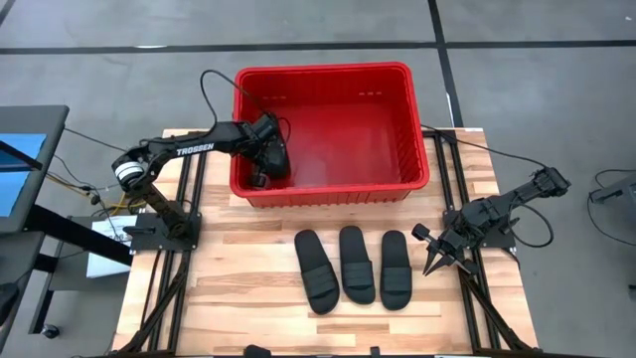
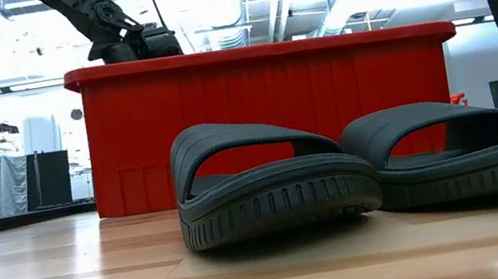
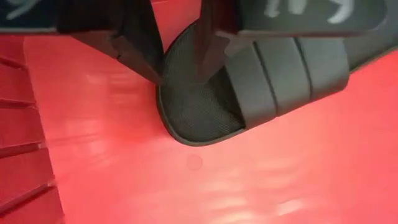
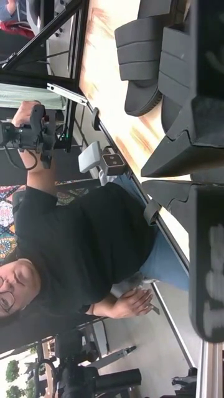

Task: Pick and place slides into bin
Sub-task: Put the black slipper into the red container

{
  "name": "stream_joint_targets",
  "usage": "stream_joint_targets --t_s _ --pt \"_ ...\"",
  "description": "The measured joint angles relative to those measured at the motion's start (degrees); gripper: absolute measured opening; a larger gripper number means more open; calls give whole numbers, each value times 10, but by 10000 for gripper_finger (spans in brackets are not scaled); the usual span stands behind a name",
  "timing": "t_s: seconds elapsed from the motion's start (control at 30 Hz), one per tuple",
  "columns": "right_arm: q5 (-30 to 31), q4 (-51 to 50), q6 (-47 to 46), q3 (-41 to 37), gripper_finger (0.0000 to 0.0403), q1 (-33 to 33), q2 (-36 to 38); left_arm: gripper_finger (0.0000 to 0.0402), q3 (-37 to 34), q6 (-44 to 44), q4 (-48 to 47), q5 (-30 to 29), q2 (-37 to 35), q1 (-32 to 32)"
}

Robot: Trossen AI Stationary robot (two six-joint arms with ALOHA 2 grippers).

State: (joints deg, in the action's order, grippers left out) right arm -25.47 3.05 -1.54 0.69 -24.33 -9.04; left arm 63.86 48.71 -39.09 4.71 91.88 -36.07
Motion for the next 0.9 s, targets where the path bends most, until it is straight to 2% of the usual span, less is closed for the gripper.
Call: stream_joint_targets --t_s 0.23,0.53,0.9 --pt "0 0 0 0 11 0 0 121 0 -3 0 0 0 0" --pt "0 0 0 0 11 0 0 126 2 -5 -3 -21 0 1" --pt "0 0 0 0 11 0 0 126 98 -15 -79 -44 0 10"
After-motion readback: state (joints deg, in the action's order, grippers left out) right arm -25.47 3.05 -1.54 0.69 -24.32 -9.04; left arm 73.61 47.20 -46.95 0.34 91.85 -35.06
